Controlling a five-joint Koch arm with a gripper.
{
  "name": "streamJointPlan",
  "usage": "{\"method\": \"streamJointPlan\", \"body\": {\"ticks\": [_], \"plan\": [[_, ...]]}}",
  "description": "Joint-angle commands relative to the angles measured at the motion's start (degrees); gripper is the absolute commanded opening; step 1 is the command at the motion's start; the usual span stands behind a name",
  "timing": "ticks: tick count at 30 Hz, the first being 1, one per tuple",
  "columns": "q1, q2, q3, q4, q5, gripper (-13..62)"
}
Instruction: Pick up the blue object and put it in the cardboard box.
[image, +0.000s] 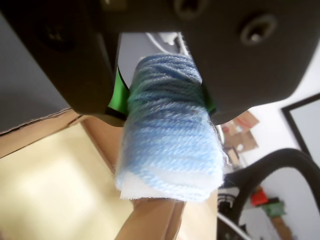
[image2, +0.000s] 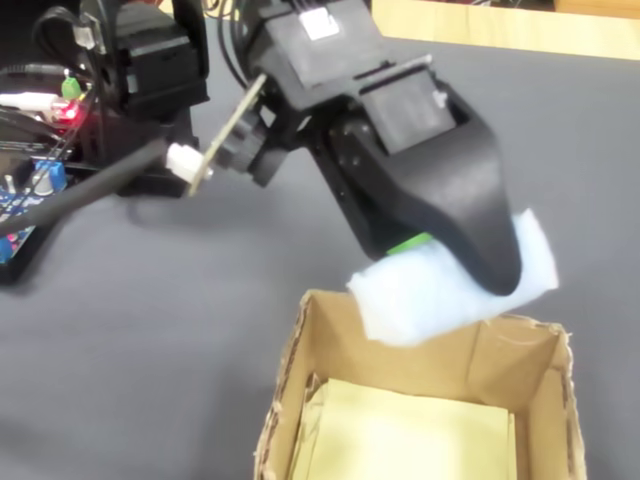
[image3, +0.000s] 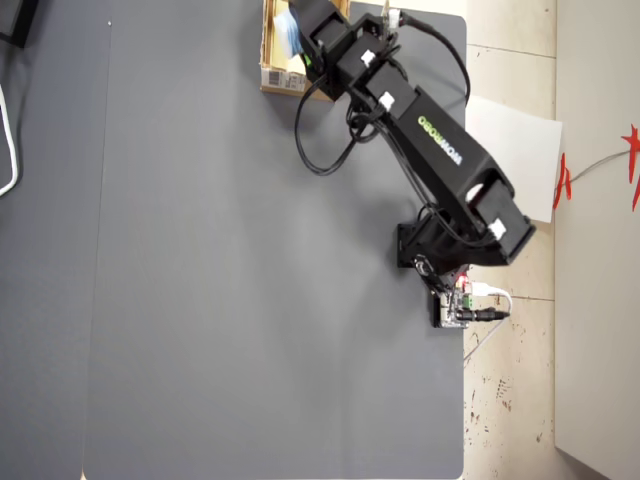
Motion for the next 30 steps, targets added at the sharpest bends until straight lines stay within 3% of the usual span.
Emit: {"method": "streamJointPlan", "body": {"ticks": [1, 11, 19, 30], "plan": [[1.58, 0.18, -6.77, 5.1, -1.58, 19.1], [1.85, -0.53, -8.96, 8.7, -0.79, 34.0], [-1.85, 2.37, -8.44, 7.29, 3.6, 34.1], [-19.6, 16.0, 2.46, 3.96, 3.52, 34.2]]}}
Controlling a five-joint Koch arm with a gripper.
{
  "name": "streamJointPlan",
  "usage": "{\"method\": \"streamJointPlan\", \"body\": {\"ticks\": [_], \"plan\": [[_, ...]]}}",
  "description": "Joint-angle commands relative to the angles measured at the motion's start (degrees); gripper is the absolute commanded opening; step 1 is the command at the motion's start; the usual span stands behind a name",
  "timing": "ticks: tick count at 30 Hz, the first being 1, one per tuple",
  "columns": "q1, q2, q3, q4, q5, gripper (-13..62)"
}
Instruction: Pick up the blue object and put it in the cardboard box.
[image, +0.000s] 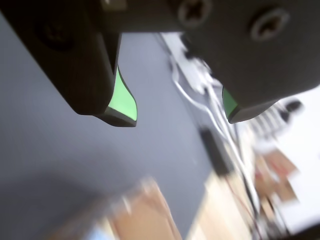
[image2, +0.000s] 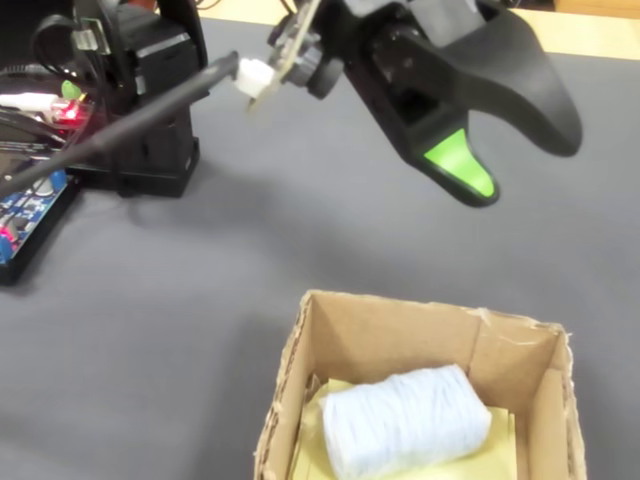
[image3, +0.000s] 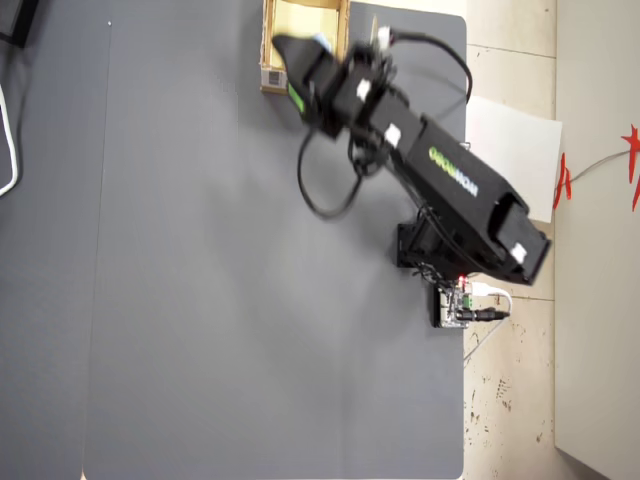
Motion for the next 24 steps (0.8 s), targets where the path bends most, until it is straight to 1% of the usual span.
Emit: {"method": "streamJointPlan", "body": {"ticks": [1, 7, 12, 18, 24], "plan": [[-4.04, 5.45, -0.35, -6.06, 2.81, 34.1], [-12.48, 13.71, 10.9, -11.34, 2.99, 34.0], [-18.37, 18.02, 18.63, -12.92, 2.99, 34.0], [-21.71, 22.5, 26.98, -17.14, 3.52, 33.8], [-22.32, 28.56, 37.0, -22.41, 5.19, 33.5]]}}
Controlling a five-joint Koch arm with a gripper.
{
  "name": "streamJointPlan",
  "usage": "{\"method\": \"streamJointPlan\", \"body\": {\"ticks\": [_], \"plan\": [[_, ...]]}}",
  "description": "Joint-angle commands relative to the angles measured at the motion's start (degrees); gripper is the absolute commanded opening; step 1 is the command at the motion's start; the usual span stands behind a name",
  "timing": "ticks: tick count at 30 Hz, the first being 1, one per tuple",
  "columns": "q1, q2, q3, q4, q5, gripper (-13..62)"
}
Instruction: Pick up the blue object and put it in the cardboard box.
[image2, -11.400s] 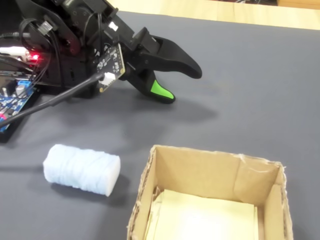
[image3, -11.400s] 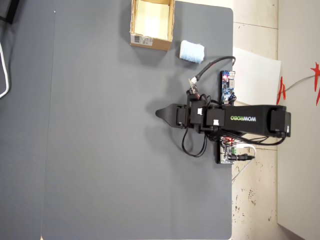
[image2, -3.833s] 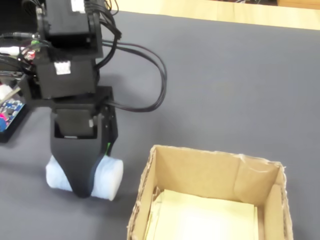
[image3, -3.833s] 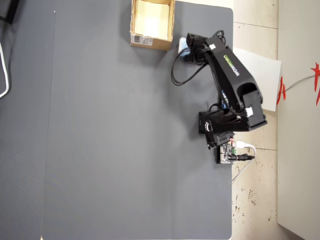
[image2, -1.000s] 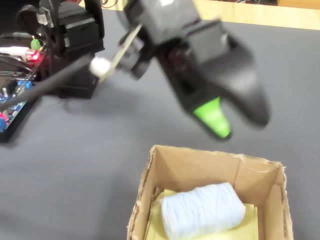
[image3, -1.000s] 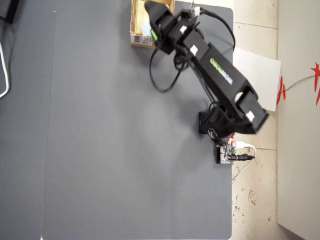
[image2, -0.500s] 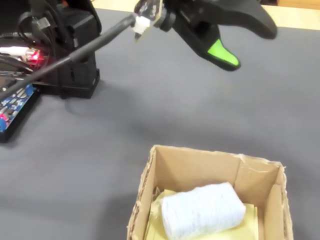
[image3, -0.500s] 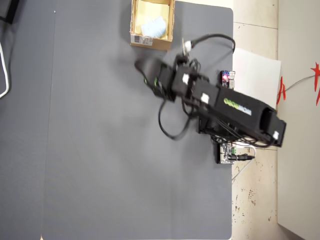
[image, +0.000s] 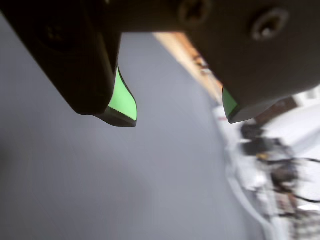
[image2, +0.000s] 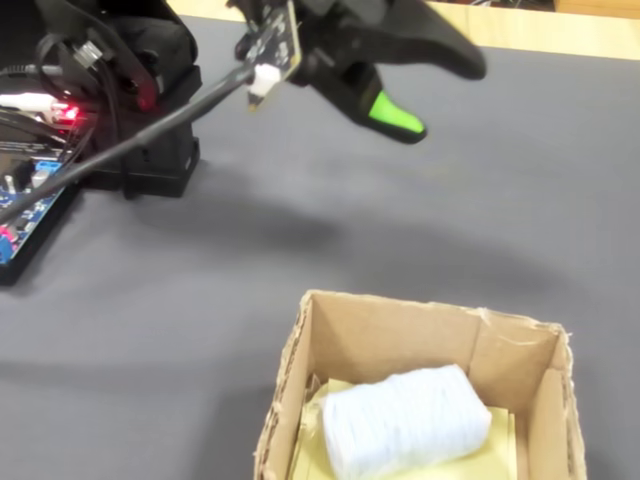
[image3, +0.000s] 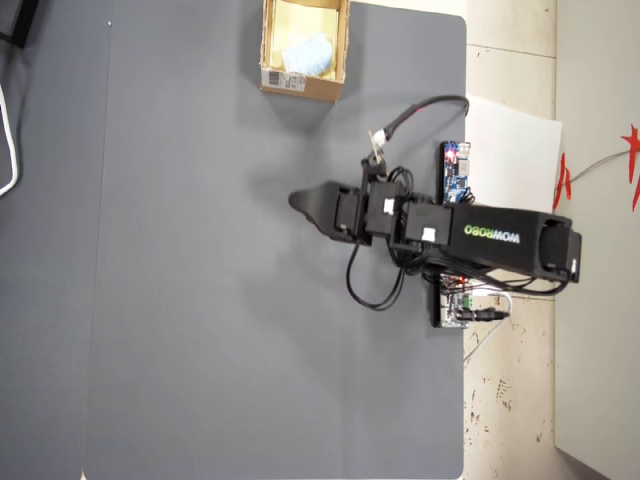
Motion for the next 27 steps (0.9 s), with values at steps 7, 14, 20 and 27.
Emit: {"method": "streamJointPlan", "body": {"ticks": [7, 14, 20, 27], "plan": [[-0.53, 5.1, 4.48, -6.06, 3.34, 33.7], [-0.7, 5.1, 14.33, -13.54, 6.5, 33.7], [-2.02, 5.1, 22.06, -18.63, 6.68, 33.7], [-2.02, 4.92, 25.49, -17.67, 6.59, 33.7]]}}
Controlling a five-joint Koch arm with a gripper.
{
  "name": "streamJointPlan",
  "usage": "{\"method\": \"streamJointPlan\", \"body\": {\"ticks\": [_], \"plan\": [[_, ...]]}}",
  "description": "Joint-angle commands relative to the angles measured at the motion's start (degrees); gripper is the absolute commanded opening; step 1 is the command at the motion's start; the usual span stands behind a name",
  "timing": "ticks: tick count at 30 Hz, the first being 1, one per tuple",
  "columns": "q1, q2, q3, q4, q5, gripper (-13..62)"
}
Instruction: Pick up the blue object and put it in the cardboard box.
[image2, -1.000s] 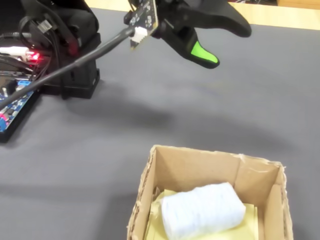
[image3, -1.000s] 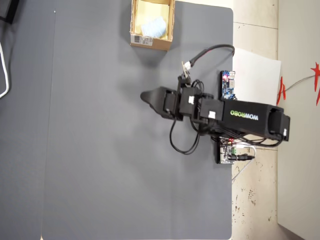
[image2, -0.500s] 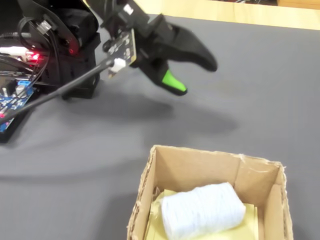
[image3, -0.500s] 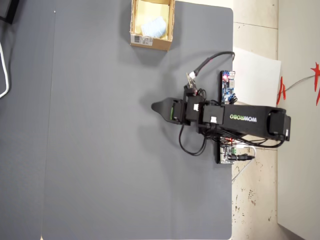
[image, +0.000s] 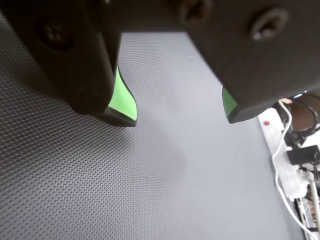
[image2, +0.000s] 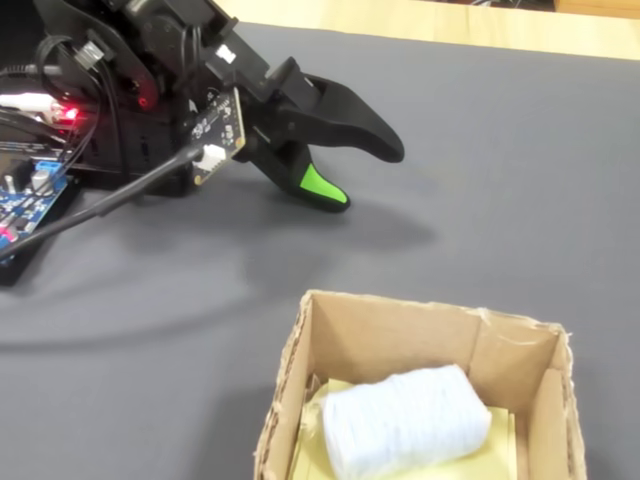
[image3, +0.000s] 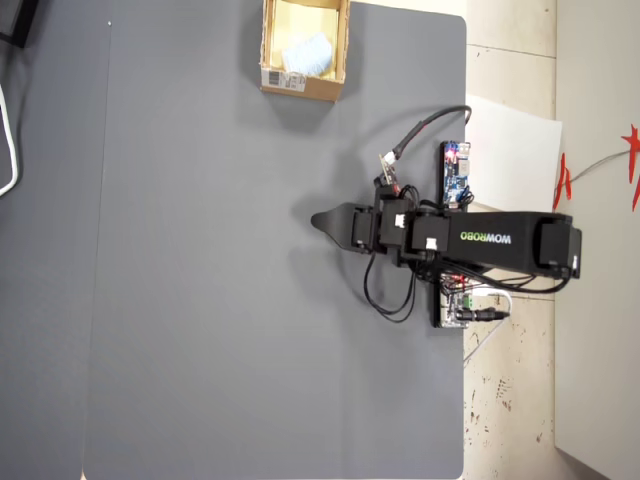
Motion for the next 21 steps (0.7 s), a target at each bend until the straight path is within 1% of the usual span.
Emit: {"method": "streamJointPlan", "body": {"ticks": [1, 10, 21], "plan": [[-0.35, 4.83, 2.29, 0.26, 1.93, 33.7], [-1.67, 4.83, 2.29, 7.91, 1.76, 33.8], [-1.41, 4.83, 2.29, 8.09, 1.67, 33.7]]}}
